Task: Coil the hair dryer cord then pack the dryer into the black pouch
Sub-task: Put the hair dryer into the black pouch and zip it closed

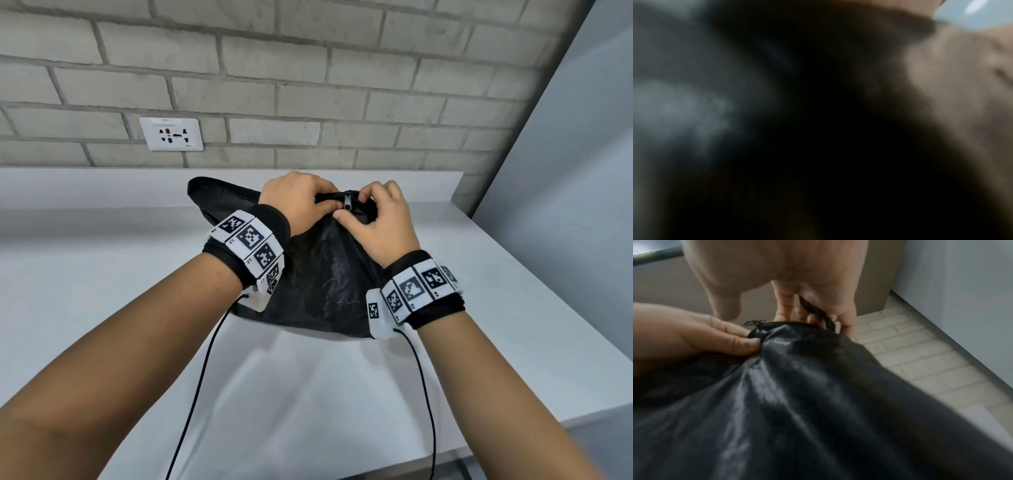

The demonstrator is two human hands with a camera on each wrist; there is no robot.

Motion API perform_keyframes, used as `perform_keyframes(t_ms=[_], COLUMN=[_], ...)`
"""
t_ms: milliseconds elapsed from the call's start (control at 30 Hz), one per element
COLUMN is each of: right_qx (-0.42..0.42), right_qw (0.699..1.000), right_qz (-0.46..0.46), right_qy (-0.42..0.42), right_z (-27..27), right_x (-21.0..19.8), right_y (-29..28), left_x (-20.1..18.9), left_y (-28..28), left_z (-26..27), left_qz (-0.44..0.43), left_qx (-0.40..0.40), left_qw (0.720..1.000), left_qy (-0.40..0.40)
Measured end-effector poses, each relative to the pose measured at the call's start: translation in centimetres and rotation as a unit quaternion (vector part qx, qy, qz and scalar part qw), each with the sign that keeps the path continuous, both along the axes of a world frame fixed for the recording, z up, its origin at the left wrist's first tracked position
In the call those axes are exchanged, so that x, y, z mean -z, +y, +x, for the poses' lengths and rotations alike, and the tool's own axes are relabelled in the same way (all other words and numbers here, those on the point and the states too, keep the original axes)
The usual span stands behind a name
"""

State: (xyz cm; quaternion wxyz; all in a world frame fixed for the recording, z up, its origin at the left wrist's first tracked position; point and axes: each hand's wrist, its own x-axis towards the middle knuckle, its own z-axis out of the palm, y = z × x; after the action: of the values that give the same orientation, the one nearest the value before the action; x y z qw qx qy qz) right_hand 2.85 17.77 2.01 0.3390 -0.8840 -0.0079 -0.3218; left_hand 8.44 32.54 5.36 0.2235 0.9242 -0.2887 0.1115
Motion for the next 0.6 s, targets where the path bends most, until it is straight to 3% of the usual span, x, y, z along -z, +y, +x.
perform_keyframes(t_ms=[100,200,300,433,600], right_qx=[0.039,0.045,0.052,0.124,0.151], right_qw=[0.995,0.991,0.992,0.985,0.982], right_qz=[-0.084,-0.106,-0.071,0.010,0.020], right_qy=[-0.043,-0.069,-0.088,-0.116,-0.112], right_z=[0.2,0.2,0.3,0.4,0.4], right_x=[0.1,0.0,-0.5,-1.5,-1.1], right_y=[0.8,1.0,1.0,-1.4,-2.7], left_x=[0.1,0.2,0.2,0.1,0.2], left_y=[0.0,0.0,0.0,0.8,0.8], left_z=[-0.2,-0.4,-0.5,-0.1,0.2], left_qz=[0.000,0.004,0.010,-0.007,-0.024], left_qx=[-0.001,0.001,0.004,-0.012,-0.018], left_qw=[1.000,1.000,1.000,1.000,0.999], left_qy=[-0.010,-0.017,-0.023,-0.010,-0.011])
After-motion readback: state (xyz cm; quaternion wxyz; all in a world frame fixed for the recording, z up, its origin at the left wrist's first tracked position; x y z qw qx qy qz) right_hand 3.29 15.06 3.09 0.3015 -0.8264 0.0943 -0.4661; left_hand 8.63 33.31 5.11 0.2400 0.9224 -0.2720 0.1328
